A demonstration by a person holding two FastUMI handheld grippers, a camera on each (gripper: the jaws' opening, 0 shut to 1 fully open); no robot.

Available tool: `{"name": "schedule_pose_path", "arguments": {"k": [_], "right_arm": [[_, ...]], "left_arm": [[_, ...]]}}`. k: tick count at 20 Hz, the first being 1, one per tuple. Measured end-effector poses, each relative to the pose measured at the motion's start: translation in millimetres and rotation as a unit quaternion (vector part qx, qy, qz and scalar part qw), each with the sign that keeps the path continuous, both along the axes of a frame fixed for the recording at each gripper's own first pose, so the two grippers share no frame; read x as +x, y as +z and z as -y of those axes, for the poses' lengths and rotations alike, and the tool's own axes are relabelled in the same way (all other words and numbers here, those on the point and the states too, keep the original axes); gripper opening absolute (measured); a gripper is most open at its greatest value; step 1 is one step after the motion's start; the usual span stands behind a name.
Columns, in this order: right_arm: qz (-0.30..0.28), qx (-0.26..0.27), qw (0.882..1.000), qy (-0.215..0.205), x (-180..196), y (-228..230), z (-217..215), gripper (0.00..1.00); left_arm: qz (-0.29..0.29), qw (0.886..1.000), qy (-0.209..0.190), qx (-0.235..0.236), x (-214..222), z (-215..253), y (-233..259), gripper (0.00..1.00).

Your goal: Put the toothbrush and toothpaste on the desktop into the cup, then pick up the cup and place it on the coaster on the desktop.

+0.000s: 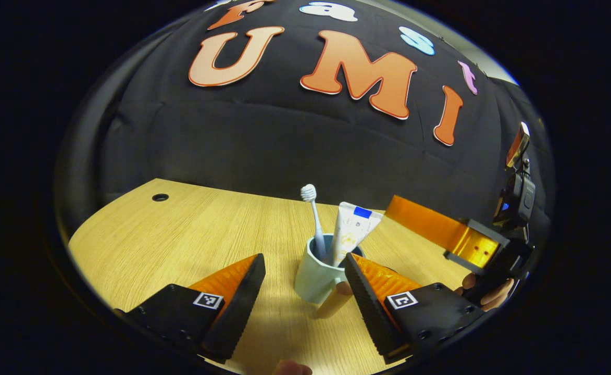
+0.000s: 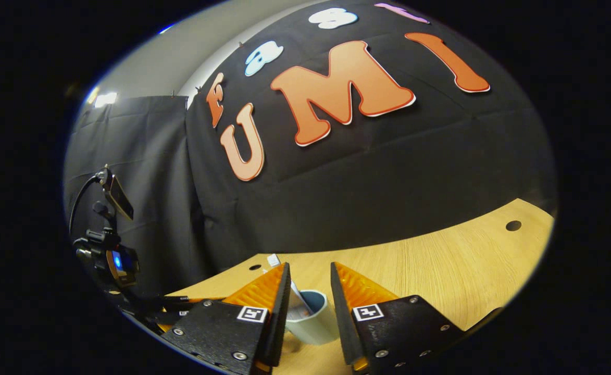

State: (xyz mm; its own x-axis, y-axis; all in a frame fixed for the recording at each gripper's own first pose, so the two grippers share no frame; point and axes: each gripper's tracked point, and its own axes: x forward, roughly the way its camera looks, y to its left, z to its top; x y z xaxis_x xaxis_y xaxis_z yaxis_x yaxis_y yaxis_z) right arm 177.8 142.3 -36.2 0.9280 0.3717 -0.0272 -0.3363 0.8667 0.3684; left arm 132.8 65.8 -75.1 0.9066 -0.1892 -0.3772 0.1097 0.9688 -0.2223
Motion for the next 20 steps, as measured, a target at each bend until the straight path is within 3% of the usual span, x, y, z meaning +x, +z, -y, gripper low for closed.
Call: {"name": "schedule_pose_path", "arguments": {"k": [4,6,13,20], "right_arm": [[0.008,-0.035,0.999,-0.015,-10.3,7.4,23.2,0.71],[0.006,-0.048,0.999,-0.02,-19.1,7.4,35.1,0.77],[-0.006,-0.059,0.997,-0.045,-35.6,-0.9,82.6,0.84],[-0.01,-0.078,0.996,-0.052,-44.0,-12.7,108.7,0.89]], "left_arm": [[-0.027,0.999,-0.033,0.002,3.8,13.2,4.4,0.99],[-0.055,0.997,-0.049,0.012,6.1,17.9,0.4,0.98],[-0.13,0.987,-0.091,0.026,8.9,32.0,-3.6,0.99],[-0.237,0.963,-0.103,0.071,0.6,35.2,-26.8,0.99]]}}
